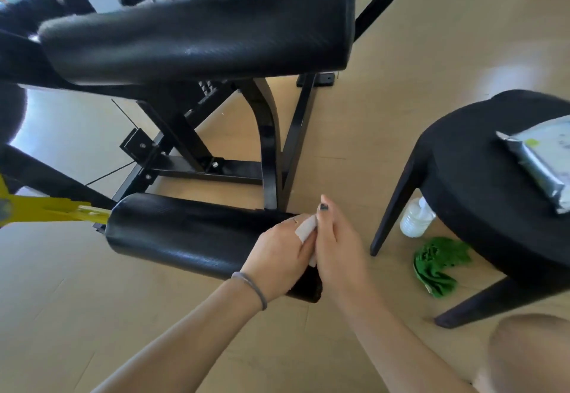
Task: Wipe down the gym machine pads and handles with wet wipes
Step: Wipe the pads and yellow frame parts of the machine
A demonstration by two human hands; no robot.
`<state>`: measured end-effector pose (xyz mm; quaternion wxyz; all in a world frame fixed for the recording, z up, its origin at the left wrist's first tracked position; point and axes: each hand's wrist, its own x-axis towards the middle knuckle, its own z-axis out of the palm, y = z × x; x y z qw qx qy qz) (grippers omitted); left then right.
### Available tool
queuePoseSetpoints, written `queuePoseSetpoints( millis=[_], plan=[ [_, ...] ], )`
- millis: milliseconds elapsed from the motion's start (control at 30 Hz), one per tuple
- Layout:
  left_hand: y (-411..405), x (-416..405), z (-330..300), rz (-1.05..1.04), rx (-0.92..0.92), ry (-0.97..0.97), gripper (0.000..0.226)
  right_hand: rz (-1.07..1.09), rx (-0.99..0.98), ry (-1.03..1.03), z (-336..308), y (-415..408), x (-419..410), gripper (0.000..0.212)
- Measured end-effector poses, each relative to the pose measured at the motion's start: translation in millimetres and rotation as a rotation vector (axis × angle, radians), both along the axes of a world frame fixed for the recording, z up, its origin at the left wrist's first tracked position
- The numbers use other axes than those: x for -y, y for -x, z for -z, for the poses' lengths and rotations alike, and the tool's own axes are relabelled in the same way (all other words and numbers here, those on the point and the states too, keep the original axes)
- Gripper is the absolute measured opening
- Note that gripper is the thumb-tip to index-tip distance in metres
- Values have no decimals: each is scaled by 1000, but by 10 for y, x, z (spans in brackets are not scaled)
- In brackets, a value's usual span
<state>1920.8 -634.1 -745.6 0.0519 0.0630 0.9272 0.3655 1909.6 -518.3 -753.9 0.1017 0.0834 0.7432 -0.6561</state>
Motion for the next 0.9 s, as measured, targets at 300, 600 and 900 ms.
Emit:
queuePoseSetpoints(
  millis=[300, 600, 900],
  plan=[
    [543, -1112, -2056, -512, 715, -776, 33, 71, 263, -65, -1983, 413, -1089, 42],
    [646, -2387, -4276, -316, 955, -728, 12, 233, 232, -294, -4031, 409, -2461, 52],
    [779, -3332, -5708, 134, 1026, -580, 40, 459, 277, -3, -5469, 6, -3766, 50]
  ],
)
